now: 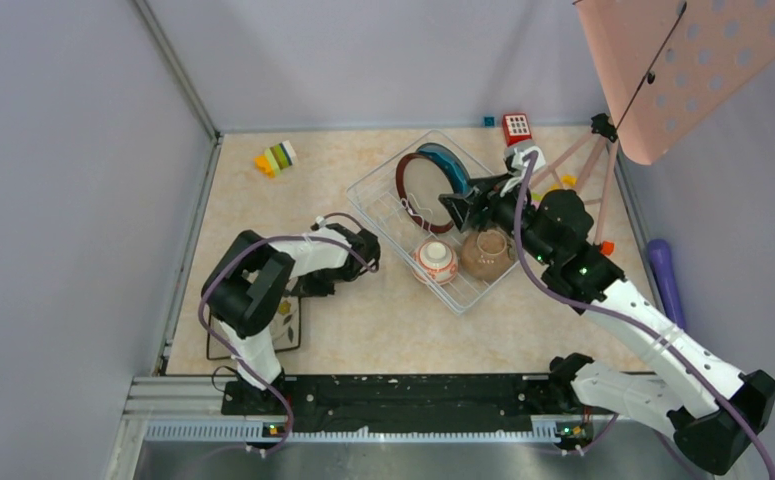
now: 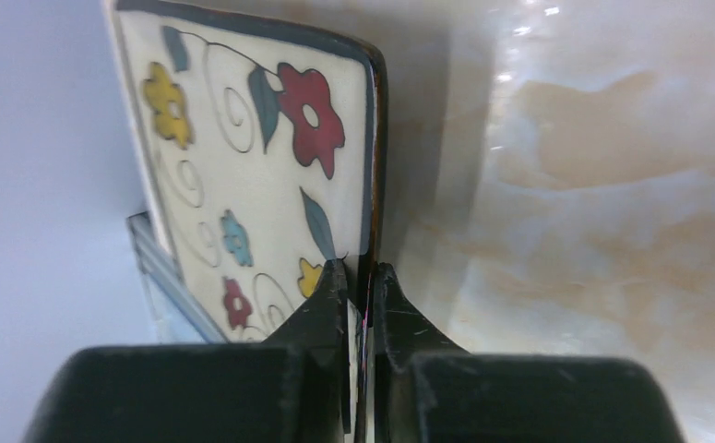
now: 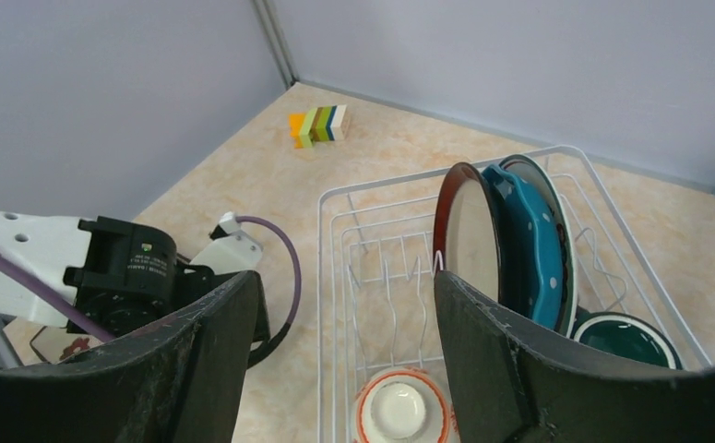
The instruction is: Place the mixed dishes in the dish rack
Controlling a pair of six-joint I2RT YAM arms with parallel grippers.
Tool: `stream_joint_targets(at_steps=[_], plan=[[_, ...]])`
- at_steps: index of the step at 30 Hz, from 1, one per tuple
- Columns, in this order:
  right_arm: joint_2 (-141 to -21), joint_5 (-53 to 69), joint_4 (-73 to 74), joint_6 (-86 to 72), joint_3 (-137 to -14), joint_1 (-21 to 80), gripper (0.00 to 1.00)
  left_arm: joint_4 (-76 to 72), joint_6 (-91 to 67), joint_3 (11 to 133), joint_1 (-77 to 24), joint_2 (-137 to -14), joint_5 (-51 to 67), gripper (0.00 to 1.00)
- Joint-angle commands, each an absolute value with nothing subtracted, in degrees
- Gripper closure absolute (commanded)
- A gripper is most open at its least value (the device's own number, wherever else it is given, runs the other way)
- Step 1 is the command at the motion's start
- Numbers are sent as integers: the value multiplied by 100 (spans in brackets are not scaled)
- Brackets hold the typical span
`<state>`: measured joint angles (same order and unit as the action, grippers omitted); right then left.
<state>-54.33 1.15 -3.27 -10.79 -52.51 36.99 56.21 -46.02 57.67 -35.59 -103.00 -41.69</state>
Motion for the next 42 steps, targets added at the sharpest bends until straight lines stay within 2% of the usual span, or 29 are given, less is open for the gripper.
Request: stream_joint_targets(at_steps=[1, 4, 8, 15, 18, 23, 28, 35, 42], plan=[[-5300, 342, -136, -1299, -5403, 3674, 31, 5988, -4906, 5993, -3533, -10081, -4321, 100], [-5258, 377, 161, -1616, -5342, 3674, 33, 5716, -4716, 6071, -3540, -9491, -4057, 100], [-4927, 442, -136, -2194, -4727, 3679, 33, 5427, -4587, 6310, -3494, -8706, -3523, 100], [-4716, 860, -958, -3065, -3771, 3715, 34, 5699, -5194, 7153, -3233, -8298, -3019, 100], [-4958, 897, -1283, -3226, -3607, 3988, 33, 5973, -5633, 7556, -3168, -8329, -3007, 100], [-5510, 122, -1637, -3020, -3710, 5063, 31, 5857, -6046, 7816, -2907, -8179, -2361, 100], [-6117, -195, -2536, -3055, -3641, 5661, 31, 5155, -6515, 7477, -2439, -7693, -1484, 100], [-7104, -802, -3384, -2745, -3824, 6366, 31, 4655, -7434, 6929, -1847, -6945, -1088, 100], [-8075, -966, -4037, -2199, -4104, 6628, 31, 4259, -7619, 6520, -1386, -6201, -835, 100]])
